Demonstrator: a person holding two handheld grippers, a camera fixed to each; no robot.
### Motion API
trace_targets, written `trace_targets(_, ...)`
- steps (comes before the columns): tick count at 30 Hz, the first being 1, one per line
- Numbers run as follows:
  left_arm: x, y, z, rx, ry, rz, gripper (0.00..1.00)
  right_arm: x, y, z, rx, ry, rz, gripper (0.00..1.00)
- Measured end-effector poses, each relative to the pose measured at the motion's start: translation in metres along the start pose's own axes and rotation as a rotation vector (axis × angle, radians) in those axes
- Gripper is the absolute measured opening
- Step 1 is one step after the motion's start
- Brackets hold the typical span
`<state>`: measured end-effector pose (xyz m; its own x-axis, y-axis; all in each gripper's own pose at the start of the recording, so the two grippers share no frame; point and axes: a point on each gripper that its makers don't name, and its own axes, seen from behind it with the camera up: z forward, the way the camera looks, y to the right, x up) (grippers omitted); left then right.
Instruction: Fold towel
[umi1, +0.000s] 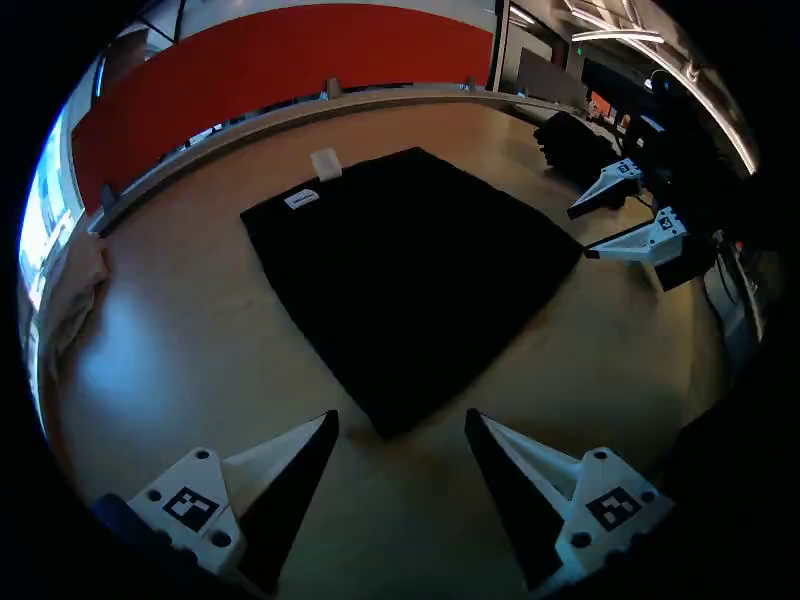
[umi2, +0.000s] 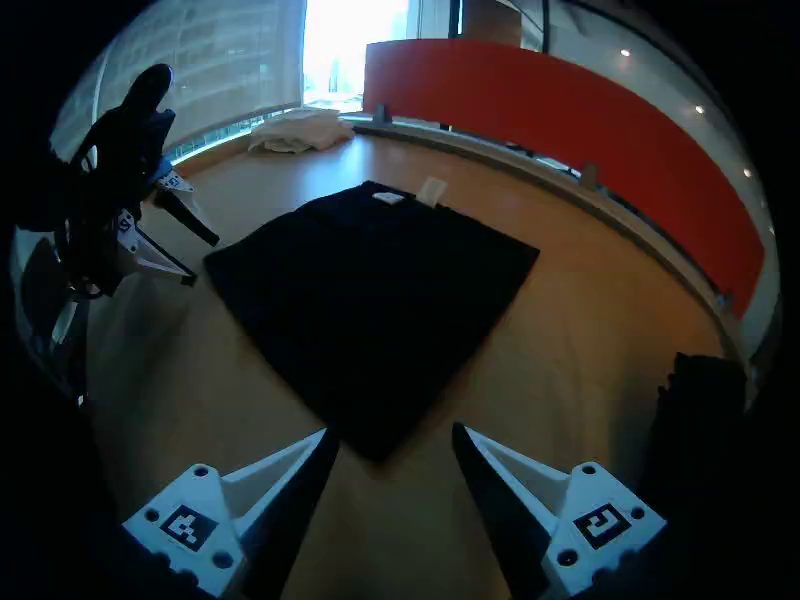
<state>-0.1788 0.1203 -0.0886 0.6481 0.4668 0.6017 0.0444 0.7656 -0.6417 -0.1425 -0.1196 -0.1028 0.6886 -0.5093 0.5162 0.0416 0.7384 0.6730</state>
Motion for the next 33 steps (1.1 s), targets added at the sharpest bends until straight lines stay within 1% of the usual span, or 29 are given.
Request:
trace_targets(5,-0.001,0.004,0.002,-0.003,-0.008,-0.002,0.92,-0.003,-0.001,0.000,0.011,-0.007,0.004,0.80)
trace_targets(12,0.000,-0.001,0.004,0.013,-0.008,-0.026,0.77,-0.010,-0.006,0.002,0.042,-0.028,0.009,0.63)
trace_targets(15,0.000,-0.002,0.004,0.015,-0.009,-0.032,0.75,-0.011,-0.008,0.002,0.048,-0.034,0.003,0.61)
trace_targets(17,0.000,-0.002,0.004,0.015,-0.011,-0.030,0.75,-0.012,-0.007,0.003,0.046,-0.037,0.000,0.61)
trace_targets(25,-0.001,-0.005,0.005,0.032,-0.016,-0.019,0.66,-0.014,-0.007,0.004,0.054,-0.046,0.010,0.48)
trace_targets(27,-0.001,-0.005,0.005,0.037,-0.018,-0.019,0.61,-0.014,-0.007,0.004,0.057,-0.047,0.012,0.44)
trace_targets(29,-0.002,-0.008,0.005,0.045,-0.020,-0.017,0.53,-0.014,-0.007,0.004,0.057,-0.047,0.012,0.42)
trace_targets(31,-0.002,-0.008,0.004,0.048,-0.022,-0.014,0.52,-0.014,-0.007,0.004,0.058,-0.047,0.012,0.39)
trace_targets(33,-0.002,-0.009,0.004,0.049,-0.024,-0.012,0.52,-0.014,-0.006,0.005,0.059,-0.048,0.012,0.33)
